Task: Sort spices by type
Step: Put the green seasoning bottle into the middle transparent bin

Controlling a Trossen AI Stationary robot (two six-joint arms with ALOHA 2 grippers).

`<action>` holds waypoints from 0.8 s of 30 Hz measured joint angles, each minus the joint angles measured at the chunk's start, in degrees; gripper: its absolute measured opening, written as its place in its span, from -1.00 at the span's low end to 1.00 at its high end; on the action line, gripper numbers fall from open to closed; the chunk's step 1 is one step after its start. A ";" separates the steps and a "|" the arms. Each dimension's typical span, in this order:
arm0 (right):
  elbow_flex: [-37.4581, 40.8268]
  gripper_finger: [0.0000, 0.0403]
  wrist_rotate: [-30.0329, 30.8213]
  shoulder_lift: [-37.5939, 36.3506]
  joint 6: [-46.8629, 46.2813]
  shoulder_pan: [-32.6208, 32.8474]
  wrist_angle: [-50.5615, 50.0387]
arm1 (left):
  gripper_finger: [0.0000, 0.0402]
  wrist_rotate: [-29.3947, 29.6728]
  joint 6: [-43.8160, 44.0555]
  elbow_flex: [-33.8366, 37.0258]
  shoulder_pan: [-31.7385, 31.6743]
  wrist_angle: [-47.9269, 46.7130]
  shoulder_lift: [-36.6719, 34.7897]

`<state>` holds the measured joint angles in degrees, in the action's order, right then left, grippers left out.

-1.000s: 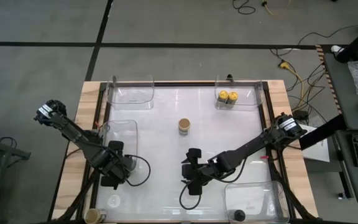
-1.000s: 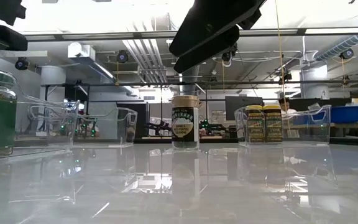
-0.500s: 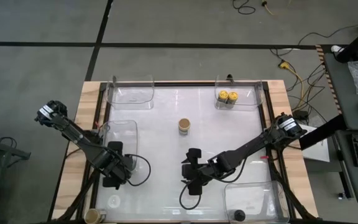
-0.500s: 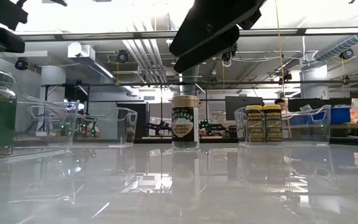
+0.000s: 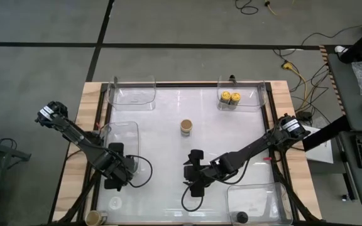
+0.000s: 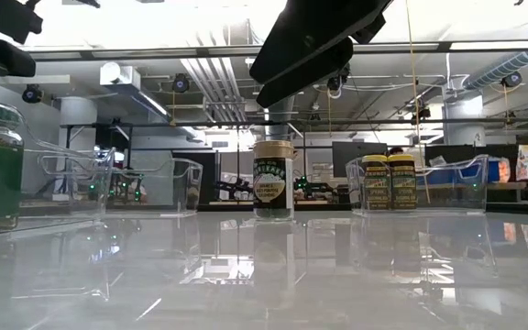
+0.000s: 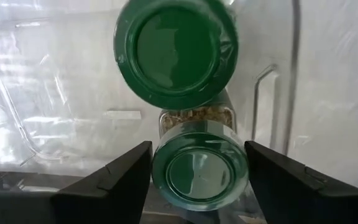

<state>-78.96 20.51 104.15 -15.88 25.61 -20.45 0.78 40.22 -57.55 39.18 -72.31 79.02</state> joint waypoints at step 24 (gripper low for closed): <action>0.00 0.78 -0.02 0.01 0.44 0.00 0.00 | 0.43 11.77 -0.36 -8.70 -6.24 -7.66 -2.00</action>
<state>-78.96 20.49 104.16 -15.44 25.61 -20.45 12.55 39.86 -66.26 32.94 -79.96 77.02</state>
